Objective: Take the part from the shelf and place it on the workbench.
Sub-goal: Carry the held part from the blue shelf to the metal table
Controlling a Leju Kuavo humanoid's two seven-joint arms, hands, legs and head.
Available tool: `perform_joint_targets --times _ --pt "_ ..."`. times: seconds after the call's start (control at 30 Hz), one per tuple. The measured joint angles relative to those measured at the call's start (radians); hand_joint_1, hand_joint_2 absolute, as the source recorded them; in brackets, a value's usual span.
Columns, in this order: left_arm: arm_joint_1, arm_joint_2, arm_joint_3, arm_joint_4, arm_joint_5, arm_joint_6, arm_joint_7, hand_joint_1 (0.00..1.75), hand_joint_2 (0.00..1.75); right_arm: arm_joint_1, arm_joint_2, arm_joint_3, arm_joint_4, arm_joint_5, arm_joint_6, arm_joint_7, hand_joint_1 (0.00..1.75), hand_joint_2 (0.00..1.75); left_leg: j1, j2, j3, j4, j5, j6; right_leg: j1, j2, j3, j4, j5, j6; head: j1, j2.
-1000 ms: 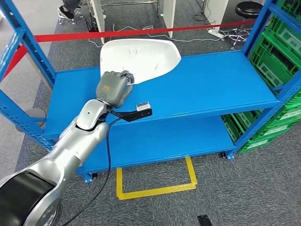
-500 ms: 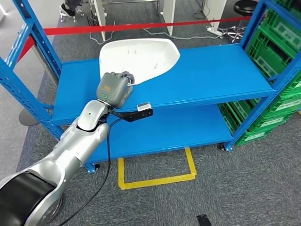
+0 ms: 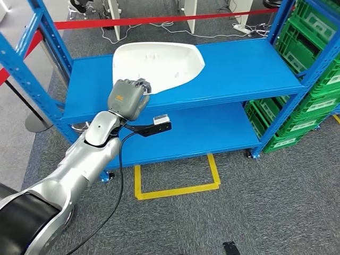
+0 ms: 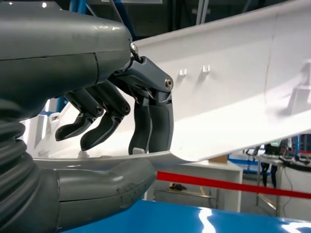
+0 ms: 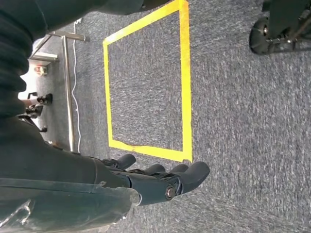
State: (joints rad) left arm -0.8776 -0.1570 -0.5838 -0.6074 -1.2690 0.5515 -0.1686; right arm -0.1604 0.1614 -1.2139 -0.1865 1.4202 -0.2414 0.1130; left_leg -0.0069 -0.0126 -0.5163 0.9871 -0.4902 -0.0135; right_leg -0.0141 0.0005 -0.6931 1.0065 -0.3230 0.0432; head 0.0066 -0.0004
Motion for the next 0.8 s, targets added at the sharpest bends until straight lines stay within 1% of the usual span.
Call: perform_joint_targets --times 0.03,0.07,0.1,0.13,0.17,0.2,0.23,0.27,0.3,0.33,0.37,0.4,0.43,0.47,0.5,0.53,0.57,0.6,0.63,0.67,0.7,0.73,0.77,0.8 --pt "0.002 0.001 -0.002 0.000 0.000 0.000 0.000 1.75 1.75 0.002 0.000 0.000 0.000 0.000 0.000 0.000 0.00 1.75 0.000 0.001 -0.005 -0.007 0.008 0.008 -0.001 0.001 -0.003 -0.008 0.012 0.006 0.000 0.000" --pt "0.004 0.002 -0.004 0.000 0.000 0.000 0.000 1.75 1.75 0.004 0.000 0.000 0.000 0.000 0.000 0.000 0.00 1.75 0.001 0.002 -0.012 -0.012 0.019 0.015 -0.002 0.001 -0.009 -0.011 0.010 0.012 0.000 0.000" --pt "0.005 0.003 -0.005 0.000 0.000 -0.001 0.000 1.75 1.75 0.006 0.000 0.000 0.000 0.000 0.000 0.000 0.00 1.75 0.002 0.003 -0.020 -0.016 0.031 0.024 -0.003 0.001 -0.018 0.001 -0.008 0.017 0.002 0.000" --pt "0.006 0.004 -0.006 0.000 0.000 -0.001 0.000 1.75 1.75 0.007 0.000 0.000 0.000 0.000 0.000 0.000 0.00 1.75 0.004 0.005 -0.028 -0.020 0.042 0.030 -0.003 0.002 -0.032 0.036 -0.044 0.021 0.004 0.000" --pt "0.006 0.004 -0.007 0.000 0.000 -0.001 0.000 1.75 1.75 0.008 0.000 -0.001 0.000 0.000 0.000 0.000 0.00 1.75 0.004 0.005 -0.037 -0.020 0.051 0.034 -0.003 0.002 -0.049 0.094 -0.092 0.024 0.007 0.000" --pt "0.006 0.004 -0.008 0.000 0.000 -0.002 0.000 1.75 1.75 0.007 0.000 -0.001 0.000 -0.001 0.000 0.000 0.00 1.75 0.003 0.006 -0.046 -0.019 0.059 0.037 -0.003 0.002 -0.066 0.165 -0.137 0.027 0.009 0.000" --pt "0.008 0.005 -0.008 0.000 0.000 -0.002 0.000 1.75 1.75 0.006 0.000 -0.001 0.000 -0.001 0.000 -0.001 0.00 1.75 0.003 0.006 -0.055 -0.018 0.066 0.037 -0.003 0.002 -0.077 0.229 -0.167 0.029 0.010 0.000" --pt "0.009 0.006 -0.009 0.000 0.000 -0.003 0.000 1.75 1.75 0.005 0.000 -0.001 0.000 -0.002 0.000 -0.002 0.00 1.75 0.003 0.006 -0.063 -0.017 0.072 0.036 -0.002 0.002 -0.077 0.268 -0.177 0.031 0.010 0.000" --pt "0.011 0.007 -0.010 0.000 0.001 -0.004 0.000 1.75 1.75 0.005 0.000 -0.001 0.000 -0.003 0.000 -0.004 0.00 1.75 0.003 0.006 -0.070 -0.015 0.078 0.035 -0.003 0.002 -0.059 0.268 -0.169 0.032 0.010 0.000" --pt "0.011 0.007 -0.011 0.000 0.001 -0.005 0.000 1.75 1.75 0.004 0.000 -0.001 0.000 -0.003 0.000 -0.005 0.00 1.75 0.004 0.006 -0.077 -0.013 0.082 0.032 -0.003 0.002 -0.023 0.230 -0.149 0.032 0.010 0.000" --pt "0.011 0.008 -0.011 0.000 0.001 -0.005 0.000 1.75 1.75 0.003 -0.001 -0.001 0.000 -0.004 0.000 -0.006 0.00 1.75 0.005 0.006 -0.083 -0.010 0.086 0.028 -0.004 0.002 0.023 0.164 -0.133 0.032 0.010 0.000" --pt "0.010 0.008 -0.012 0.000 0.002 -0.005 0.000 1.75 1.75 0.002 -0.001 -0.001 0.000 -0.005 0.000 -0.008 0.00 1.75 0.004 0.006 -0.090 -0.007 0.089 0.024 -0.004 0.003 0.068 0.098 -0.125 0.031 0.010 0.000" --pt "0.008 0.009 -0.012 -0.001 0.002 -0.005 0.000 1.75 1.75 0.000 -0.001 -0.001 0.000 -0.006 0.000 -0.009 0.00 1.75 0.003 0.006 -0.097 -0.003 0.093 0.018 -0.003 0.005 0.100 0.049 -0.121 0.028 0.010 0.000" --pt "0.007 0.009 -0.012 -0.001 0.003 -0.005 0.000 1.75 1.75 -0.001 -0.001 -0.001 0.000 -0.006 0.000 -0.010 0.00 1.75 0.001 0.005 -0.103 0.000 0.098 0.013 -0.002 0.007 0.114 0.022 -0.124 0.024 0.010 0.000" --pt "0.007 0.010 -0.013 -0.001 0.003 -0.005 0.000 1.75 1.75 -0.001 -0.001 -0.001 0.000 -0.007 0.000 -0.010 0.00 1.75 0.000 0.005 -0.108 0.002 0.105 0.007 0.000 0.009 0.116 0.017 -0.124 0.018 0.010 0.000" --pt "0.007 0.011 -0.013 -0.001 0.003 -0.005 0.000 1.75 1.75 0.000 -0.001 -0.001 0.000 -0.008 0.000 -0.010 0.00 1.75 0.000 0.005 -0.112 0.003 0.110 0.002 -0.001 0.010 0.108 0.019 -0.119 0.010 0.010 0.000" --pt "0.008 0.012 -0.014 -0.001 0.003 -0.006 0.000 1.75 1.75 0.001 -0.001 -0.002 0.000 -0.009 0.000 -0.010 0.00 1.75 0.000 0.005 -0.117 0.005 0.107 -0.003 -0.002 0.009 0.102 0.020 -0.115 0.003 0.010 0.000" --pt "0.008 0.013 -0.014 -0.001 0.003 -0.006 0.000 1.75 1.75 0.001 0.000 -0.002 0.000 -0.009 0.000 -0.010 0.00 1.75 0.001 0.005 -0.125 0.020 0.088 -0.008 -0.003 0.008 0.094 0.020 -0.108 -0.006 0.009 0.000" --pt "0.007 0.014 -0.015 -0.001 0.003 -0.006 0.000 1.75 1.75 0.000 0.000 -0.002 0.000 -0.010 0.000 -0.010 0.00 1.75 0.002 0.005 -0.138 0.054 0.053 -0.014 -0.005 0.007 0.086 0.019 -0.101 -0.014 0.008 0.000" --pt "0.007 0.014 -0.015 -0.001 0.003 -0.006 0.000 1.75 1.75 -0.001 0.000 -0.002 0.000 -0.010 0.000 -0.010 0.00 1.75 0.003 0.006 -0.156 0.108 0.007 -0.019 -0.005 0.006 0.077 0.019 -0.093 -0.020 0.006 0.000" --pt "0.007 0.015 -0.015 -0.001 0.003 -0.007 0.000 1.75 1.75 -0.001 0.000 -0.002 0.000 -0.010 0.000 -0.011 0.00 1.75 0.003 0.006 -0.175 0.176 -0.040 -0.023 -0.005 0.006 0.066 0.019 -0.085 -0.024 0.005 0.000" --pt "0.008 0.015 -0.016 -0.001 0.003 -0.007 0.000 1.75 1.75 -0.001 0.000 -0.003 0.000 -0.009 0.000 -0.011 0.00 1.75 0.004 0.006 -0.191 0.239 -0.074 -0.025 -0.004 0.005 0.056 0.019 -0.076 -0.026 0.005 0.000" --pt "0.008 0.015 -0.017 -0.001 0.003 -0.007 0.000 1.75 1.75 -0.001 0.000 -0.003 0.000 -0.009 0.000 -0.012 0.00 1.75 0.004 0.006 -0.196 0.281 -0.087 -0.025 -0.002 0.005 0.045 0.019 -0.066 -0.028 0.005 0.000" --pt "0.009 0.015 -0.018 -0.001 0.003 -0.008 0.000 1.75 1.75 -0.002 0.000 -0.003 0.000 -0.009 0.001 -0.012 0.00 1.75 0.003 0.006 -0.189 0.295 -0.078 -0.022 0.000 0.004 0.033 0.019 -0.056 -0.029 0.005 0.000"
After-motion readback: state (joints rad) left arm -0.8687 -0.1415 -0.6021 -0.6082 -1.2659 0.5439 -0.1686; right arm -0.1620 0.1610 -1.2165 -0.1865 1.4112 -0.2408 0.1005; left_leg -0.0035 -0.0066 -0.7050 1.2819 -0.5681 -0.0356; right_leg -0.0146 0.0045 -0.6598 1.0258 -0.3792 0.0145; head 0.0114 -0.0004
